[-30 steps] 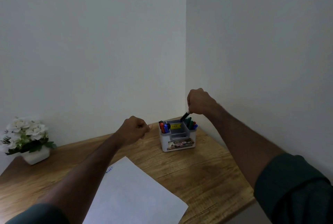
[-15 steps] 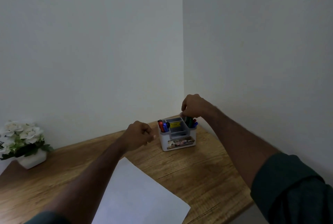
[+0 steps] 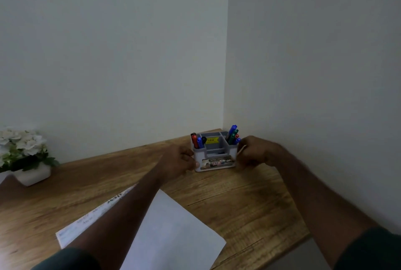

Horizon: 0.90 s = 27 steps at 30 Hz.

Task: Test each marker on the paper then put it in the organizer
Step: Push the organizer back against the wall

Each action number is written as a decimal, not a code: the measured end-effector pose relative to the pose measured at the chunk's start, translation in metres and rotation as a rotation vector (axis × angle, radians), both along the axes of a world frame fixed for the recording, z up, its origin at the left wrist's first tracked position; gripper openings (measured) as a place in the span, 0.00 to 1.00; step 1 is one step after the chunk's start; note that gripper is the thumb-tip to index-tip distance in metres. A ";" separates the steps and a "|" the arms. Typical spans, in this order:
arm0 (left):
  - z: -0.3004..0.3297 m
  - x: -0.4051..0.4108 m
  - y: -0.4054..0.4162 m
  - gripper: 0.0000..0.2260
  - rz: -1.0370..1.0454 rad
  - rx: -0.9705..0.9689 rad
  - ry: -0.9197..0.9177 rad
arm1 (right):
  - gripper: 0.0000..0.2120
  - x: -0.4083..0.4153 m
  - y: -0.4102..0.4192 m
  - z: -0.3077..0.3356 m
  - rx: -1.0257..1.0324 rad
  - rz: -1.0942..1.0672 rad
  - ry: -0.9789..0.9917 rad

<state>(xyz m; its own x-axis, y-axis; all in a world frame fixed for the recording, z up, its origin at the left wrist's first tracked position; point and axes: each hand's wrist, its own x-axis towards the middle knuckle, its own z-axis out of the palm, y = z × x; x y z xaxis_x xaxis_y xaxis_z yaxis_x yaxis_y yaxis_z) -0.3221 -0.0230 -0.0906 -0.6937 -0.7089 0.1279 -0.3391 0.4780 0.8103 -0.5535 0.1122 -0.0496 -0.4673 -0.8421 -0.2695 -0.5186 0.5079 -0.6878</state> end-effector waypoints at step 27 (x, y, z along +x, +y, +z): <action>0.005 0.034 -0.045 0.13 0.060 -0.241 -0.149 | 0.16 0.023 -0.065 -0.036 -0.242 -0.158 0.418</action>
<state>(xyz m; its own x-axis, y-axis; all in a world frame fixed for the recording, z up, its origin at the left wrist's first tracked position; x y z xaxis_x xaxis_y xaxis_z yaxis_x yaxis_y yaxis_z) -0.2878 -0.0684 -0.0858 -0.6753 -0.7107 0.1972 -0.4796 0.6262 0.6147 -0.5308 0.0474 -0.0859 -0.6206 -0.7673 0.1615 -0.7040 0.4545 -0.5458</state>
